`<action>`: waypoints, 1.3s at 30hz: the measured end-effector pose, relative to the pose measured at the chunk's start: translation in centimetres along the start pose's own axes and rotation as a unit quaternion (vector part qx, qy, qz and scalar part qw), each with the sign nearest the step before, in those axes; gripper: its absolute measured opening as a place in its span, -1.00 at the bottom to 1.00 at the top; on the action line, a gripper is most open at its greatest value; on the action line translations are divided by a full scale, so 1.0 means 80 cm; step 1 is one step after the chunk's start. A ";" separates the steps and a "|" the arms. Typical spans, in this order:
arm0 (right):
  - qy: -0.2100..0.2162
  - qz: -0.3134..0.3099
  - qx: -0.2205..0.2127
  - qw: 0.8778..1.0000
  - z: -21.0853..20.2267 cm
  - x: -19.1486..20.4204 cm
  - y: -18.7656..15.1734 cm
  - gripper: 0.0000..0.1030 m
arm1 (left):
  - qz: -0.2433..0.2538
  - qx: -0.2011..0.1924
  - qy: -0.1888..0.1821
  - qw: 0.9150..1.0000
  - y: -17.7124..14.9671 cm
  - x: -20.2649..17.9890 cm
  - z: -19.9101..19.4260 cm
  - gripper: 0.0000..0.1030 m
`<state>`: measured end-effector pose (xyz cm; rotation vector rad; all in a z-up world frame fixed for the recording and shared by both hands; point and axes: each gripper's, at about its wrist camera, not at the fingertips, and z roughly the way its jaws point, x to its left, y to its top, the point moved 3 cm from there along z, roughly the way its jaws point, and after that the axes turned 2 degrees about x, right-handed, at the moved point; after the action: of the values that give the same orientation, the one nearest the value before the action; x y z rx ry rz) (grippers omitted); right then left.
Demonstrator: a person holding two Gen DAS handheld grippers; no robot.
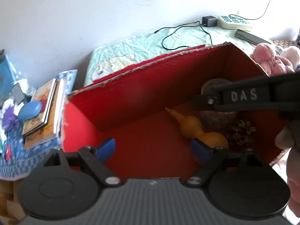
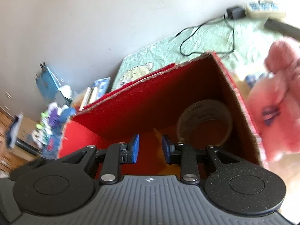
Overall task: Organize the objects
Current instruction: 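Lift the open right gripper out of the box and back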
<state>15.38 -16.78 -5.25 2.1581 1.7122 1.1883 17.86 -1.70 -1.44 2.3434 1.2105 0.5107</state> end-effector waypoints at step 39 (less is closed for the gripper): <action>0.071 -0.125 0.011 0.990 -0.118 -0.023 -0.056 0.02 | -0.110 0.034 0.086 0.990 -0.056 -0.083 -0.095 0.76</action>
<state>5.76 -20.12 -2.19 1.8397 1.9921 1.2828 7.36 -3.24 1.67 2.2206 1.5662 0.6137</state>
